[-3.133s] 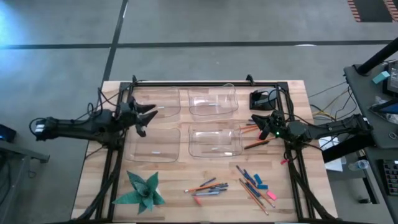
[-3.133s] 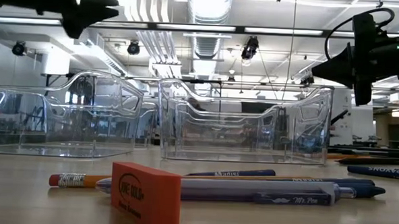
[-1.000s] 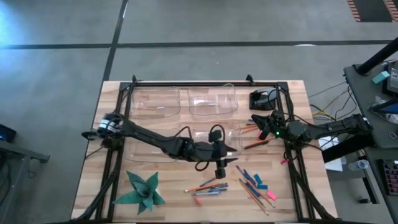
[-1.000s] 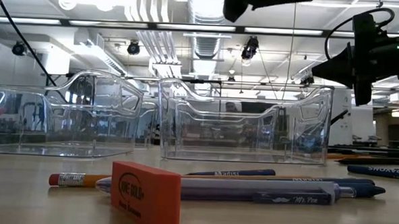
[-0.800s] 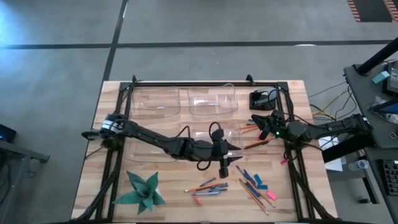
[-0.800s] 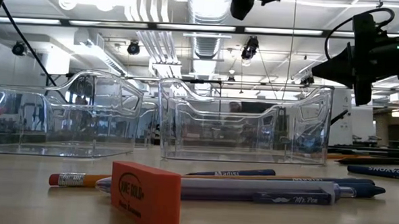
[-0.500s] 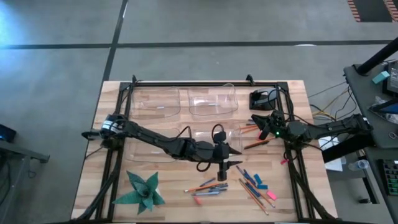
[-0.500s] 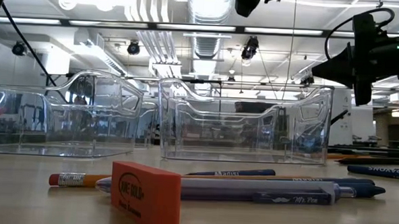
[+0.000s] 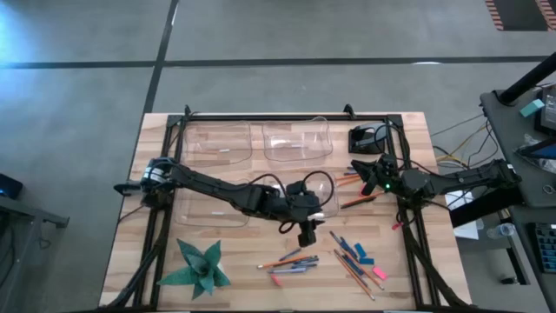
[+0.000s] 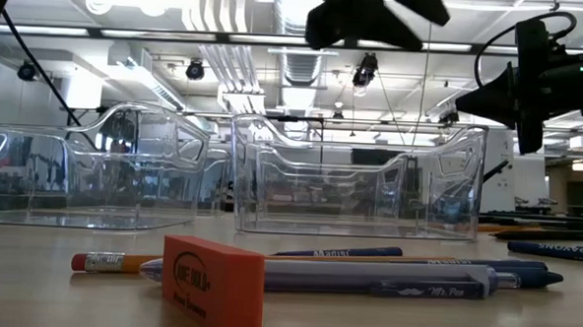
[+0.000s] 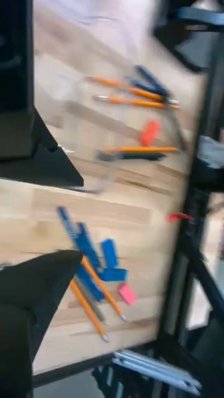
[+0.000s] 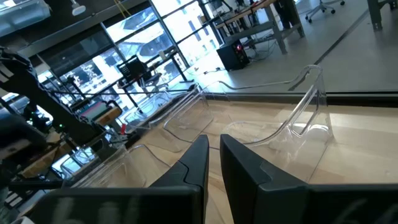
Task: Sort crayons/erasers/pens/pencils in bins
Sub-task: Put the blue crayon into the top left transparent bin
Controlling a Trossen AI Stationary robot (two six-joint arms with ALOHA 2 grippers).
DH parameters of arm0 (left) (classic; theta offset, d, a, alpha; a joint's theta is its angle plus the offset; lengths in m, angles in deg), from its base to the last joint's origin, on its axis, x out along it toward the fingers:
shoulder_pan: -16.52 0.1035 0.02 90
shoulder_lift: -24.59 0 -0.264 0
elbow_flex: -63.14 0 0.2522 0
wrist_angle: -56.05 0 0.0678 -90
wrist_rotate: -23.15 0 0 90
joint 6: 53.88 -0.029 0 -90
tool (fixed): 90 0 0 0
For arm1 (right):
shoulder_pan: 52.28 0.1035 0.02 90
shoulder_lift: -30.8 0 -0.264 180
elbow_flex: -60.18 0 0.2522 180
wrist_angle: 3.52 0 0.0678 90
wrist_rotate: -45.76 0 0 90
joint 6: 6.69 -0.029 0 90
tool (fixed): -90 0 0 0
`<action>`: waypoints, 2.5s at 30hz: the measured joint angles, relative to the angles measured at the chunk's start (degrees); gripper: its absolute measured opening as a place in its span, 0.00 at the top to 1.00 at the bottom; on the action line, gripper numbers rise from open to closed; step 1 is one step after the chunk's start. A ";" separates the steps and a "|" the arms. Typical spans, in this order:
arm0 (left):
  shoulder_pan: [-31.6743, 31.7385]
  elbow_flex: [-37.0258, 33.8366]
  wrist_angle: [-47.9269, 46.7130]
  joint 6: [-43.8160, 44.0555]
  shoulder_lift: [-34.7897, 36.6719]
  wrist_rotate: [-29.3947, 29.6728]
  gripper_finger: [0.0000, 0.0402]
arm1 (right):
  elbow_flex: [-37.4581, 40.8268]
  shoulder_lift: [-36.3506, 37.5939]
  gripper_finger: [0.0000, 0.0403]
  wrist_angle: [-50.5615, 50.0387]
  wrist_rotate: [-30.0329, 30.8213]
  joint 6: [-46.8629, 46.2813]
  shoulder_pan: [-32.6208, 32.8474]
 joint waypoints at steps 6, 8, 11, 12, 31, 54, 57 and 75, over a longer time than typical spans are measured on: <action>-0.12 0.02 -9.42 11.09 0.00 -1.10 0.46 | -0.01 0.00 0.92 -0.01 0.00 0.01 0.00; -0.33 -0.08 -11.55 14.28 -0.04 -1.91 0.46 | 0.00 0.00 0.92 0.00 0.00 0.00 0.00; -0.97 -0.16 -13.09 17.33 -0.34 -2.70 0.45 | 0.00 -0.02 0.92 0.00 0.00 0.00 0.00; -1.17 -0.23 -13.43 18.36 -0.35 -2.75 0.45 | 0.00 -0.02 0.92 0.00 0.00 0.00 0.00; -5.53 -0.37 -18.16 44.41 -6.47 -11.82 0.45 | 0.00 -0.24 0.92 0.04 0.02 0.00 0.00; -7.85 7.24 -29.15 37.38 -6.70 -6.17 0.45 | 0.00 -0.28 0.92 0.00 0.00 0.00 0.01; -8.58 9.71 -28.67 35.47 -6.51 -6.10 0.45 | 0.00 -0.33 0.92 0.00 0.00 0.01 0.01; -13.71 8.88 -19.33 37.36 -14.23 -0.69 0.45 | -0.01 -0.35 0.92 0.00 0.02 0.00 0.01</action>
